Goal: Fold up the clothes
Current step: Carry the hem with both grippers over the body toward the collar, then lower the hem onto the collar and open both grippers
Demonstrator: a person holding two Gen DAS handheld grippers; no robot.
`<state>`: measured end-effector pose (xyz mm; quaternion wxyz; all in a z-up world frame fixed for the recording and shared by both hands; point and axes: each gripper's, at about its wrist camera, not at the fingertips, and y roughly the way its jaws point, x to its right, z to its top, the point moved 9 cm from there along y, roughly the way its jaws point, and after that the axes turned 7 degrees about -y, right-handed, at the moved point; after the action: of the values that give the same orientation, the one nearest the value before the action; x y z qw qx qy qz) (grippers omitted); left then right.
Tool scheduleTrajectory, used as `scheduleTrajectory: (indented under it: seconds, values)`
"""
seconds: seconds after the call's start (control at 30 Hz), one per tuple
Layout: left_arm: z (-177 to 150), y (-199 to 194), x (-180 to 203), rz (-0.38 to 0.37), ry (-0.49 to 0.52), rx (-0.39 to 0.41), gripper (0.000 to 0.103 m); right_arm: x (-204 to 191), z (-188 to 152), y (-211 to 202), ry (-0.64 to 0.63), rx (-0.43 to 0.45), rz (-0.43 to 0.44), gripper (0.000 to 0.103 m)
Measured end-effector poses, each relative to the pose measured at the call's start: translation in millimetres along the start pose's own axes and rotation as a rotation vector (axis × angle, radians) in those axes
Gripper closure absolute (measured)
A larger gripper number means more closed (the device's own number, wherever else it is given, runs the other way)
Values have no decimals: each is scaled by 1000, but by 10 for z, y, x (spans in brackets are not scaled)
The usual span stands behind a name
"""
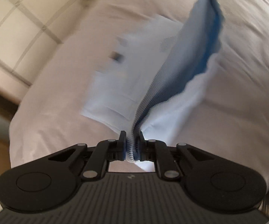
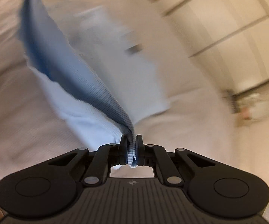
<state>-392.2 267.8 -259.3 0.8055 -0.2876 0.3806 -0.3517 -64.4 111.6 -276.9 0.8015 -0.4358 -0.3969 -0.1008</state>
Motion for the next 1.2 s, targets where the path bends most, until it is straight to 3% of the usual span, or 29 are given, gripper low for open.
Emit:
scheduleTrajectory:
  seconds: [0.13, 0.2, 0.23, 0.3, 0.4, 0.5, 0.6, 0.77, 0.87, 0.97, 1.1, 1.13, 1.2]
  values:
    - [577, 647, -815, 55, -232, 13, 88, 762, 502, 716, 139, 31, -101, 97]
    - [738, 1045, -1178, 79, -382, -22, 82, 1023, 640, 1147, 216, -3, -115, 75]
    - [744, 1180, -1312, 71, -468, -36, 79, 1114, 647, 1299, 255, -29, -119, 50]
    - [687, 1382, -1501, 33, -628, -68, 74, 1250, 616, 1509, 345, -59, -107, 47]
    - [485, 1612, -1560, -70, -801, -133, 73, 1258, 396, 1622, 557, -61, 43, 47]
    - [149, 1808, -1465, -129, -906, -231, 73, 1102, 39, 1803, 750, -117, 230, 49]
    - [9, 1948, -1392, -178, -1003, -268, 72, 1110, -163, 2113, 896, -140, 369, 49]
    - [-32, 2218, -1379, -180, -1049, -286, 66, 1093, -277, 2414, 1072, -125, 489, 49]
    - [-43, 2404, -1349, -185, -1045, -313, 66, 1066, -236, 2621, 1087, -130, 531, 51]
    - [-75, 2526, -1278, -193, -1039, -344, 73, 1053, -197, 2840, 1079, -142, 558, 56]
    - [-67, 2512, -1187, -173, -989, -337, 97, 872, -183, 3132, 1093, -186, 634, 57]
    - [-40, 2462, -1188, -170, -977, -320, 97, 827, -178, 3151, 1092, -195, 654, 83]
    - [52, 2337, -1220, -156, -944, -266, 98, 825, -111, 3095, 1066, -172, 656, 90]
